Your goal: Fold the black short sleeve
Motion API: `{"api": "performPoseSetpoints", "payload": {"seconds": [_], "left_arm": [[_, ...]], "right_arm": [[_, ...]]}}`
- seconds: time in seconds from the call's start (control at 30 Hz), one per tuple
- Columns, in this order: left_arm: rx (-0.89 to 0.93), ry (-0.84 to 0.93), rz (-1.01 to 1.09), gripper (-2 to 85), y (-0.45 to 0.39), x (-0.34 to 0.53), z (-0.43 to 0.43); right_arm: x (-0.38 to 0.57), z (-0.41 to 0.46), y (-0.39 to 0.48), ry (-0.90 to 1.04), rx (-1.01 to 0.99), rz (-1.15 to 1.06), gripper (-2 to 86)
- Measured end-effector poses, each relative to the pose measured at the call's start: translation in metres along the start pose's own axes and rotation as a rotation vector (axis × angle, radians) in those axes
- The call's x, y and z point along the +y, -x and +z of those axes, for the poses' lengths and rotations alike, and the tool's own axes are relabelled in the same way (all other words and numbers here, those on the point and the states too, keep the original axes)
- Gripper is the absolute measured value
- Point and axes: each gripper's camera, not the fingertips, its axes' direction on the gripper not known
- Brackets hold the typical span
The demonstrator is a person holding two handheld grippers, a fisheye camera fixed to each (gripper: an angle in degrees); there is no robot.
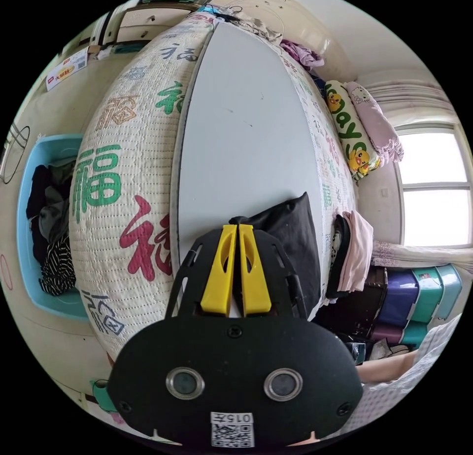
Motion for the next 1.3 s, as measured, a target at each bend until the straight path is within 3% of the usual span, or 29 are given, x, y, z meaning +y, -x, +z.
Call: {"api": "performPoseSetpoints", "payload": {"seconds": [0.3,0.6,0.77,0.97,1.07,1.13,1.3], "left_arm": [[0.012,-0.035,0.043,-0.7,0.026,0.016,-0.027],[-0.139,0.031,0.101,0.5,0.057,0.034,-0.037],[-0.106,-0.031,0.014,4.5,0.084,0.063,-0.074],[0.084,-0.128,0.029,8.8,0.107,0.103,-0.127],[0.078,-0.120,0.081,10.9,0.106,0.110,-0.137],[0.058,-0.082,0.099,11.7,0.107,0.111,-0.141],[0.029,-0.059,0.128,12.0,0.104,0.126,-0.171]], "right_arm": [[0.007,-0.056,0.042,-0.078,-0.123,-0.055,0.1],[-0.025,-0.060,0.068,0.024,-0.190,-0.051,2.6],[-0.011,-0.106,0.082,0.042,-0.287,-0.115,4.7],[0.035,-0.221,0.070,-0.177,-0.508,-0.148,1.5],[0.045,-0.276,0.039,-0.316,-0.381,-0.037,5.2],[0.045,-0.311,0.006,-0.422,-0.330,0.064,12.6],[0.036,-0.366,-0.040,-0.567,-0.291,0.214,14.7]]}}
